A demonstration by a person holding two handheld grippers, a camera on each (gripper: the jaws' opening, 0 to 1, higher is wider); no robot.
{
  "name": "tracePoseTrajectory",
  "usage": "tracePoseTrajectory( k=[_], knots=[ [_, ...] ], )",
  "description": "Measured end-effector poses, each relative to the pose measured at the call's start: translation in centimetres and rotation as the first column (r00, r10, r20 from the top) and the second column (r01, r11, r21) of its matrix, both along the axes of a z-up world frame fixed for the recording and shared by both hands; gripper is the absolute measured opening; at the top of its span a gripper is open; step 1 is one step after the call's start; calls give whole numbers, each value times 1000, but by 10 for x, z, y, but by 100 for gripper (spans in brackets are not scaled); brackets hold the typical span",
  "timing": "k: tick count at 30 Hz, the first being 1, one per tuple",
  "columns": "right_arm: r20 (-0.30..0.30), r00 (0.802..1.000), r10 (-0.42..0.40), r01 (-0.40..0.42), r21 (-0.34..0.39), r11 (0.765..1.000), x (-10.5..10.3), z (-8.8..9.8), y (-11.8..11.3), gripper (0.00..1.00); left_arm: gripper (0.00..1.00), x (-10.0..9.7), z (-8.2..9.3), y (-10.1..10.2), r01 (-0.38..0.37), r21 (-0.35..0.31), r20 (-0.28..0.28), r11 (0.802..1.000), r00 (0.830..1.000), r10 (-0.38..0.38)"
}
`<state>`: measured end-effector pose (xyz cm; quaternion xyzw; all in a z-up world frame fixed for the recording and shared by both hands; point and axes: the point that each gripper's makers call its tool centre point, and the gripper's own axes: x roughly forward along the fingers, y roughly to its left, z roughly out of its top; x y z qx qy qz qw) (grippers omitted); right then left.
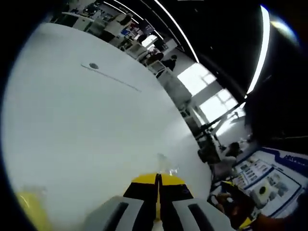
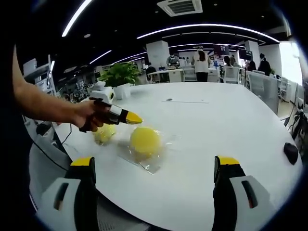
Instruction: Compare the silicone blocks by pressing each to a similar depth, holding the contact briefly, and releasing to observe deformation and rebound differences across the visible hardness samples.
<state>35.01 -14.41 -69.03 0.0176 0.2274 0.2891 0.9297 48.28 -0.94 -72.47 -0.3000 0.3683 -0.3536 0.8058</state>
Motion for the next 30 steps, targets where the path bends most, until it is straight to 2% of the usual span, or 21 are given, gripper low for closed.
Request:
tracePoseTrajectory(
  k=[4, 7, 9, 11, 17, 20, 21, 22, 23, 24, 26, 27, 29, 30],
  knots=[
    [1, 1000, 7, -7, 2, 1000, 0, 1, 3, 96, 0, -2, 8, 0, 45, 55, 70, 997, 996, -49],
    [5, 1000, 13, -13, 2, 1000, 1, 2, 6, 96, 0, -6, 17, -3, 73, 61, 100, 995, 992, -79],
    [10, 1000, 14, -14, 4, 1000, 2, 3, 7, 96, 0, -7, 30, -7, 104, 78, 187, 991, 975, -117],
    [10, 1000, 14, -14, 5, 1000, 2, 4, 7, 96, 0, -8, 41, -10, 120, 86, 223, 989, 965, -137],
    [15, 1000, 20, -20, 3, 1000, 2, 5, 9, 96, 0, -8, 63, -14, 158, 122, 283, 980, 941, -187],
    [15, 1000, 19, -19, 7, 1000, 2, 5, 10, 96, 0, -7, 67, -12, 163, 140, 303, 977, 932, -199],
    [16, 1000, 20, -20, 6, 1000, 2, 5, 10, 96, 0, -7, 69, -10, 157, 137, 299, 978, 935, -191],
    [16, 1000, 22, -22, 6, 1000, 2, 5, 11, 96, 0, -6, 74, -7, 123, 109, 290, 986, 945, -149],
    [16, 1000, 22, -22, 7, 1000, 2, 5, 11, 96, 0, -9, 77, -6, 136, 109, 302, 985, 939, -163],
    [17, 1000, 21, -21, 8, 1000, 2, 5, 11, 96, 0, -10, 83, -4, 132, 137, 355, 982, 919, -173],
    [15, 1000, 19, -19, 12, 1000, 3, 5, 11, 96, 0, -14, 89, -1, 131, 151, 372, 980, 911, -179],
    [15, 1000, 20, -20, 13, 1000, 3, 5, 11, 96, 0, -15, 94, 2, 133, 168, 398, 977, 898, -190],
    [14, 1000, 27, -27, 8, 1000, 3, 4, 12, 96, 0, -18, 102, 7, 142, 176, 408, 974, 890, -204],
    [13, 999, 29, -29, 8, 1000, 4, 4, 13, 96, 0, -17, 110, 9, 148, 172, 440, 974, 873, -211]
  ],
)
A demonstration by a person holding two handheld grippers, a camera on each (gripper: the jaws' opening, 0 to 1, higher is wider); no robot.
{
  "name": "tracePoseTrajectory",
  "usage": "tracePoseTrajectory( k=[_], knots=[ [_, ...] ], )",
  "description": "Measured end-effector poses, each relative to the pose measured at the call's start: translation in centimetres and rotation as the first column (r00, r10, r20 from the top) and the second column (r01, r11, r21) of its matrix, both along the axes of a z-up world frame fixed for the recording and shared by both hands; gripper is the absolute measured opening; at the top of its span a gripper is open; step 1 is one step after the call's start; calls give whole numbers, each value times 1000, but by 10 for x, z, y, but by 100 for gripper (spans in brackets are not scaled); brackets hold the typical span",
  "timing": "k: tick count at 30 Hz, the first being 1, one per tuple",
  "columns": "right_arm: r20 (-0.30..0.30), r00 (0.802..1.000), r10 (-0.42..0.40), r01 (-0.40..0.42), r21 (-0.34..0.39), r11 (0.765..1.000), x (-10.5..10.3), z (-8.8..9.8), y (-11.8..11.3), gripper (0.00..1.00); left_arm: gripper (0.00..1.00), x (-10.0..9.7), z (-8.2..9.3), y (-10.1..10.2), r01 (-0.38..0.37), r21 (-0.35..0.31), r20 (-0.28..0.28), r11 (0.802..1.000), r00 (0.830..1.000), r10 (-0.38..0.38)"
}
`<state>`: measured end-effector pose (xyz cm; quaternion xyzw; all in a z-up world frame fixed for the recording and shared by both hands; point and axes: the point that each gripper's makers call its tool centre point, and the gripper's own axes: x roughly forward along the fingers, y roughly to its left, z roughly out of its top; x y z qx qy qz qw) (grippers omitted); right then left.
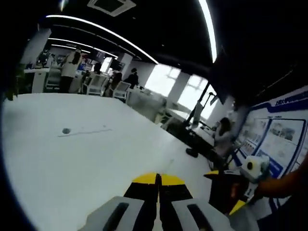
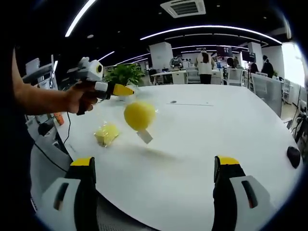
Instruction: Compare the silicone blocks by pressing each to a similar depth, holding the contact briefly, and releasing to observe deformation and rebound differences across the visible hardness samples.
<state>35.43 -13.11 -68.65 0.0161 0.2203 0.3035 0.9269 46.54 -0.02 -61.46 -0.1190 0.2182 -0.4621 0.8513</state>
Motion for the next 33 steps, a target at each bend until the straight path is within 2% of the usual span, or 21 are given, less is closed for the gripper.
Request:
tracePoseTrajectory(
  k=[1, 8, 12, 19, 22, 26, 27, 28, 30, 33],
  knots=[
    [2, 1000, 2, -2, 0, 1000, 1, 0, 1, 96, 0, -3, 0, 1, -1, 3, -20, 1000, 1000, 1],
    [29, 999, 16, -16, 5, 1000, 17, 10, 7, 96, 0, -15, 31, 19, 18, 22, 41, 1000, 999, -19],
    [44, 999, 31, -32, 9, 999, 24, 16, 14, 96, 0, -18, 55, 33, 19, -12, 54, 1000, 998, -19],
    [72, 995, 65, -66, 12, 998, 35, 27, 26, 96, 0, -25, 92, 54, 31, -12, 116, 999, 993, -29],
    [114, 990, 85, -89, 26, 996, 38, 36, 32, 96, 0, -27, 99, 60, 26, -2, 138, 1000, 990, -25],
    [108, 989, 104, -107, 20, 994, 41, 38, 38, 96, 0, -31, 99, 67, 19, 5, 148, 1000, 989, -19],
    [116, 987, 114, -117, 16, 993, 42, 40, 40, 96, 0, -31, 99, 71, 6, 15, 177, 1000, 984, -9],
    [115, 986, 118, -120, 14, 993, 42, 40, 41, 96, 0, -34, 99, 74, 4, 11, 184, 1000, 983, -6],
    [107, 986, 131, -135, 24, 991, 42, 41, 44, 96, 0, -36, 99, 78, -5, -16, 168, 1000, 986, 7],
    [106, 984, 144, -150, 50, 987, 41, 44, 50, 96, 0, -38, 98, 81, -12, -23, 160, 1000, 987, 15]
  ],
)
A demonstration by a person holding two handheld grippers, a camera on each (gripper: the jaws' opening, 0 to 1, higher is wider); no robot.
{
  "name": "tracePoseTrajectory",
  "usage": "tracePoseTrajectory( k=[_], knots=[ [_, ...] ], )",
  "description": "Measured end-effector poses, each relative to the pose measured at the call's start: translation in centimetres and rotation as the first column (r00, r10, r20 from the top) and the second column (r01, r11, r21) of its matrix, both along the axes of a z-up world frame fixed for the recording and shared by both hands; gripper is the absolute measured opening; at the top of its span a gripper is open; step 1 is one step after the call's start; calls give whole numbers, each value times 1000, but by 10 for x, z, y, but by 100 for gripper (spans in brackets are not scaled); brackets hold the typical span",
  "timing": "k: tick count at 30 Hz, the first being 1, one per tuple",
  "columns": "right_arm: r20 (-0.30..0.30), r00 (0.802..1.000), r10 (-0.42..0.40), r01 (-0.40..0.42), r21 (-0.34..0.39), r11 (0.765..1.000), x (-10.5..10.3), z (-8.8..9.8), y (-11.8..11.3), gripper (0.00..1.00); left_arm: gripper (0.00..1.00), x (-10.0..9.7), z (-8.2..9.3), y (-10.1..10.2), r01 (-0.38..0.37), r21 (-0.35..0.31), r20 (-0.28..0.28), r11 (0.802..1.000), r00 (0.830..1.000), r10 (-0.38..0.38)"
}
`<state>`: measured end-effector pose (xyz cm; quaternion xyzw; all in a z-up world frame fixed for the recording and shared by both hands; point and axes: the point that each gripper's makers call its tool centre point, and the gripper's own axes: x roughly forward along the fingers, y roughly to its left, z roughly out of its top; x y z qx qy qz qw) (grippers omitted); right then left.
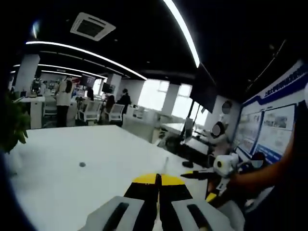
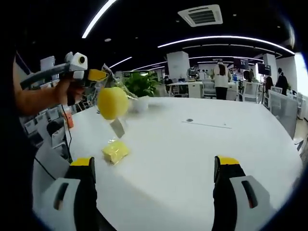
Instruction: Compare the silicone blocks by pressing each to a similar depth, holding the contact briefly, and releasing to observe deformation and rebound differences across the visible hardness samples.
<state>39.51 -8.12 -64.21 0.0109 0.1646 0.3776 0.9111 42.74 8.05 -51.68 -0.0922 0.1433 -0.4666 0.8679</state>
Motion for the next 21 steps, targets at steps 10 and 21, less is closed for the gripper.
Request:
tracePoseTrajectory(
  k=[10, 21],
  knots=[
    [26, 993, 118, -119, 43, 992, -1, 17, 33, 96, 0, -9, 6, -5, 49, -29, -4, 998, 999, -49],
    [81, 958, 274, -283, 136, 949, -7, 45, 75, 96, 0, -26, 11, -25, 131, -53, 1, 990, 991, -132]
  ],
)
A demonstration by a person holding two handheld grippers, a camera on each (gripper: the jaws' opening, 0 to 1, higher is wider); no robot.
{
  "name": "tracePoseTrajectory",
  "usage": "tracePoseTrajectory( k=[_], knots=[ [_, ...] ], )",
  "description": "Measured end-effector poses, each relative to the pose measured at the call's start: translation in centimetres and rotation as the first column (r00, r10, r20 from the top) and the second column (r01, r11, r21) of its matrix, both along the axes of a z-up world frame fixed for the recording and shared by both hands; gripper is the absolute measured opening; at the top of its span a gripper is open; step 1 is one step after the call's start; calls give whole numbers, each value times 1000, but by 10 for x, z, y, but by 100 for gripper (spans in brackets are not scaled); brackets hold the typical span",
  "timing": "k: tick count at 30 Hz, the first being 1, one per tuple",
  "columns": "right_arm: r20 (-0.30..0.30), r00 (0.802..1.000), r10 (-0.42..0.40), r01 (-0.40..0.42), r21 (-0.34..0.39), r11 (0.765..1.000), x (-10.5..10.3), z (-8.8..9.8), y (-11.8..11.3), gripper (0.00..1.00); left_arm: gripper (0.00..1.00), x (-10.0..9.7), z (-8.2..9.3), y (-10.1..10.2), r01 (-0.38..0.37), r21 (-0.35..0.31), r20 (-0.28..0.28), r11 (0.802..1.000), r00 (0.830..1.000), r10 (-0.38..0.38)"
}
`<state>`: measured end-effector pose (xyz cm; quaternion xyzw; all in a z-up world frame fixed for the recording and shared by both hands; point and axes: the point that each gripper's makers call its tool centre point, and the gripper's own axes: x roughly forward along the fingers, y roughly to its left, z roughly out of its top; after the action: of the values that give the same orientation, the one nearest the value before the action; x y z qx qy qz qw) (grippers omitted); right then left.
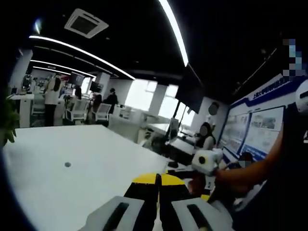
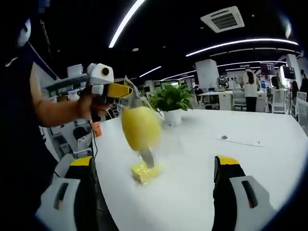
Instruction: Compare the silicone blocks by pressing each to a similar depth, holding the contact briefly, and releasing to observe deformation and rebound differences across the visible hardness samples.
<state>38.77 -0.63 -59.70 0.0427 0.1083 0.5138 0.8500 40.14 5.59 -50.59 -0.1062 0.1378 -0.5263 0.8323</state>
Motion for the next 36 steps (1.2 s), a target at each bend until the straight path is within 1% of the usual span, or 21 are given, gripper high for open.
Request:
tracePoseTrajectory(
  k=[1, 3, 4, 8, 11, 13, 14, 15, 17, 20, 21, 22, 24, 25, 29, 34, 36],
  knots=[
    [-4, 1000, 10, -10, 24, 1000, 1, 2, 3, 94, 0, -2, 1, -2, 13, -8, -2, 1000, 1000, -13],
    [-43, 998, 46, -43, 80, 996, -3, 6, 7, 87, 0, -6, 2, -5, 27, -10, -1, 1000, 1000, -27],
    [-41, 998, 48, -45, 80, 996, -2, 5, 6, 85, 0, -8, 4, -7, 33, -10, 1, 999, 999, -33],
    [-18, 998, 55, -53, 93, 994, -2, 11, 10, 83, 0, -14, 9, -12, 55, -25, 8, 998, 998, -55],
    [-11, 998, 65, -63, 114, 991, -2, 15, 12, 78, 0, -17, 11, -15, 68, -32, 7, 997, 998, -68],
    [-15, 997, 79, -76, 147, 986, -3, 22, 14, 74, 0, -20, 12, -17, 80, -38, 4, 996, 997, -80],
    [-26, 994, 102, -96, 168, 981, -6, 27, 16, 70, 0, -21, 13, -18, 88, -41, 7, 995, 996, -87],
    [-36, 992, 118, -110, 183, 977, -9, 29, 17, 66, 0, -22, 13, -18, 91, -43, 5, 995, 996, -91],
    [-17, 993, 118, -113, 184, 976, -9, 31, 19, 63, 0, -24, 15, -20, 102, -52, 3, 993, 995, -102],
    [-19, 992, 123, -117, 191, 975, -8, 32, 22, 63, 0, -28, 17, -22, 114, -65, -1, 991, 993, -115],
    [-28, 991, 128, -120, 193, 974, -8, 32, 23, 62, 0, -29, 19, -22, 117, -67, 1, 991, 993, -117],
    [-43, 989, 139, -128, 200, 971, -9, 31, 24, 60, 0, -30, 20, -23, 118, -69, 0, 991, 993, -119],
    [-49, 987, 150, -135, 231, 964, -10, 35, 26, 57, 0, -31, 21, -23, 124, -71, 1, 990, 992, -125],
    [-51, 987, 153, -137, 235, 962, -11, 36, 26, 55, 0, -31, 22, -24, 127, -74, 0, 989, 992, -128],
    [-46, 984, 173, -157, 245, 957, -14, 39, 30, 46, 0, -32, 24, -25, 131, -86, 2, 988, 991, -131],
    [-32, 982, 184, -171, 252, 953, -15, 40, 34, 38, 0, -32, 25, -27, 137, -93, 2, 986, 991, -137],
    [-26, 982, 188, -176, 256, 951, -16, 42, 35, 33, 0, -31, 25, -27, 135, -97, -3, 986, 991, -136]
  ],
)
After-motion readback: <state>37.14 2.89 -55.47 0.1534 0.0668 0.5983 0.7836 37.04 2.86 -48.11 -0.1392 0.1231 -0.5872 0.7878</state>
